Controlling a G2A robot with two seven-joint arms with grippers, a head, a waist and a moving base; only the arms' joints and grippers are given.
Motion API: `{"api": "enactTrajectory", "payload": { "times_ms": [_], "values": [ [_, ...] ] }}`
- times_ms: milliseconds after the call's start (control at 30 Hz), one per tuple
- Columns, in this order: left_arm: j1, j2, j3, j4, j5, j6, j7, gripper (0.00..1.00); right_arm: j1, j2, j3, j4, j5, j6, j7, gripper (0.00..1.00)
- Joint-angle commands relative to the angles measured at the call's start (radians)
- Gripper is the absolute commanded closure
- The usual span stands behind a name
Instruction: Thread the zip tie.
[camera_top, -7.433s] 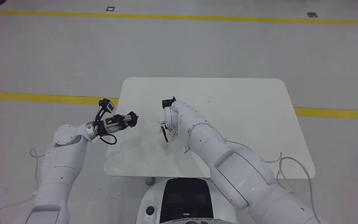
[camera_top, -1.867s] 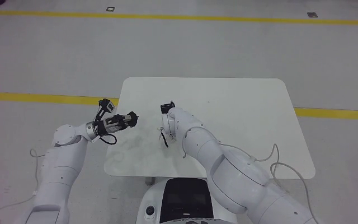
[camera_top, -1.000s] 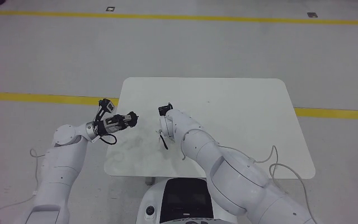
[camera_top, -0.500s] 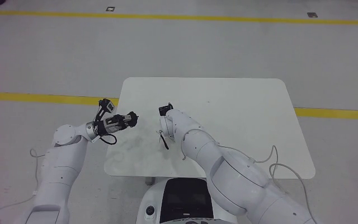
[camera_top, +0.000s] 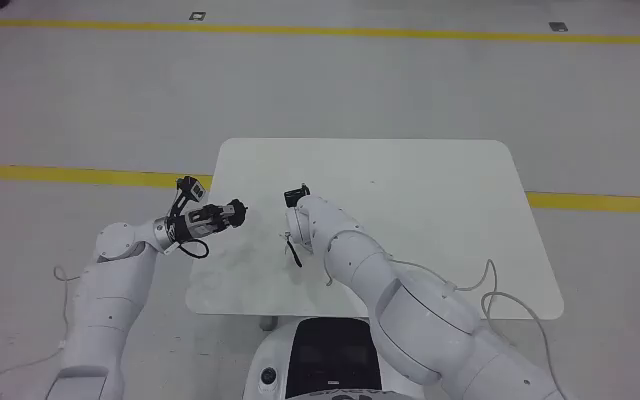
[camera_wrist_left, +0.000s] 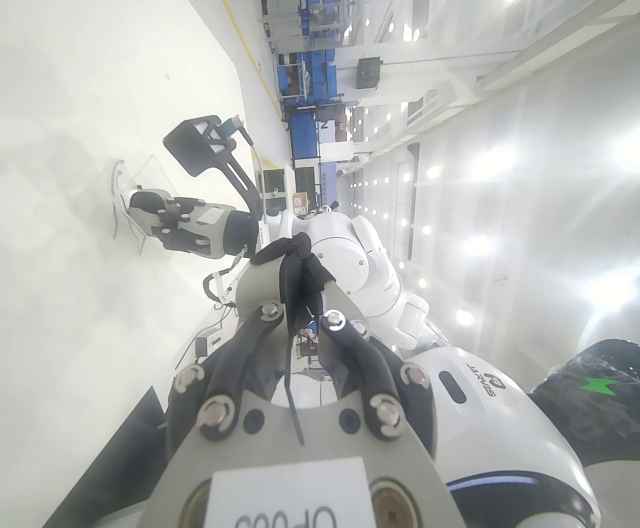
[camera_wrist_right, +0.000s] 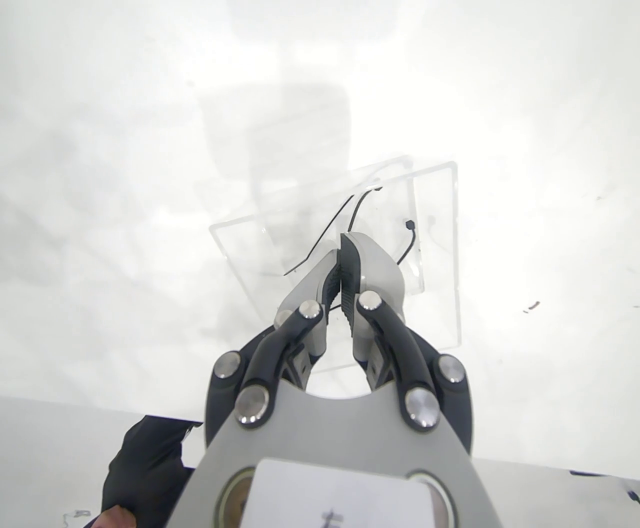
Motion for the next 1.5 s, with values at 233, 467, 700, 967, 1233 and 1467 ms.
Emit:
{"api": "enactTrajectory", "payload": {
  "times_ms": [233, 467, 700, 967, 1233, 1467],
  "values": [
    [0.0, 0.0, 0.0, 0.0, 0.0, 0.0, 0.0, 1.0, 0.003, 0.0, 0.002, 0.003, 0.01, 0.0, -0.008, 0.86],
    [0.0, 0.0, 0.0, 0.0, 0.0, 0.0, 0.0, 1.0, 0.004, 0.0, 0.002, 0.003, 0.011, 0.0, -0.017, 0.82],
    [0.0, 0.0, 0.0, 0.0, 0.0, 0.0, 0.0, 1.0, -0.001, 0.0, 0.0, -0.003, 0.009, 0.0, -0.019, 0.83],
    [0.0, 0.0, 0.0, 0.0, 0.0, 0.0, 0.0, 1.0, -0.007, 0.0, -0.004, -0.005, 0.001, 0.0, -0.011, 0.83],
    [0.0, 0.0, 0.0, 0.0, 0.0, 0.0, 0.0, 1.0, -0.008, 0.0, -0.005, -0.004, -0.005, 0.0, -0.007, 0.84],
    [0.0, 0.0, 0.0, 0.0, 0.0, 0.0, 0.0, 1.0, -0.008, 0.0, -0.005, -0.005, -0.01, 0.0, -0.003, 1.0]
  ]
}}
